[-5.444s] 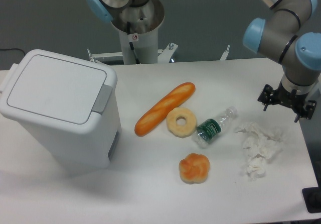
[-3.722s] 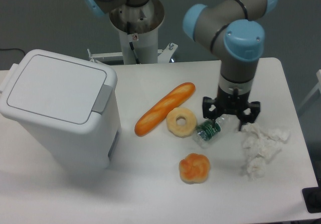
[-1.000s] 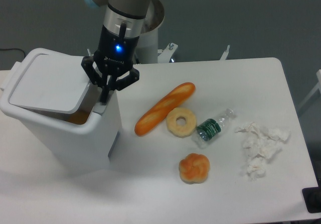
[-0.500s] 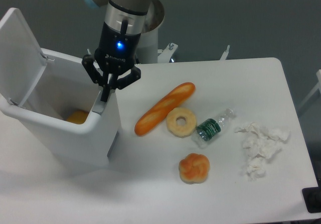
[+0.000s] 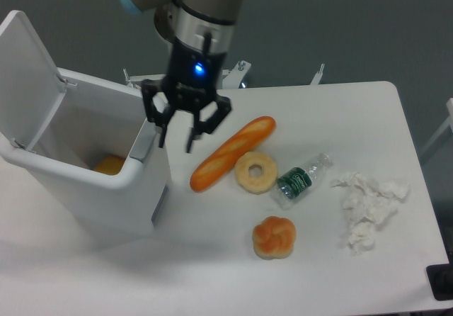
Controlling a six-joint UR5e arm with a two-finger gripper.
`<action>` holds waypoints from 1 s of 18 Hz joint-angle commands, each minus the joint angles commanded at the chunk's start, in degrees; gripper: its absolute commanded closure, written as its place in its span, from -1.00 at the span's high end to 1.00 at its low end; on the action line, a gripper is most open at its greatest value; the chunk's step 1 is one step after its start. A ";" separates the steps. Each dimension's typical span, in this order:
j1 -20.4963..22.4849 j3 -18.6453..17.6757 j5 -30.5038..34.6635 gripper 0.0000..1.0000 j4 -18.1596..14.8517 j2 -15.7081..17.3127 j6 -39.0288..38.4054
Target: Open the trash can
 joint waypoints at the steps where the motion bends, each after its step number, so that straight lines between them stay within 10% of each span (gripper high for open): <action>1: 0.97 0.70 1.15 1.00 0.09 -1.41 0.27; 8: 3.18 1.85 17.06 1.00 0.17 -8.71 13.08; 18: 10.03 4.84 19.18 1.00 5.27 -17.93 40.68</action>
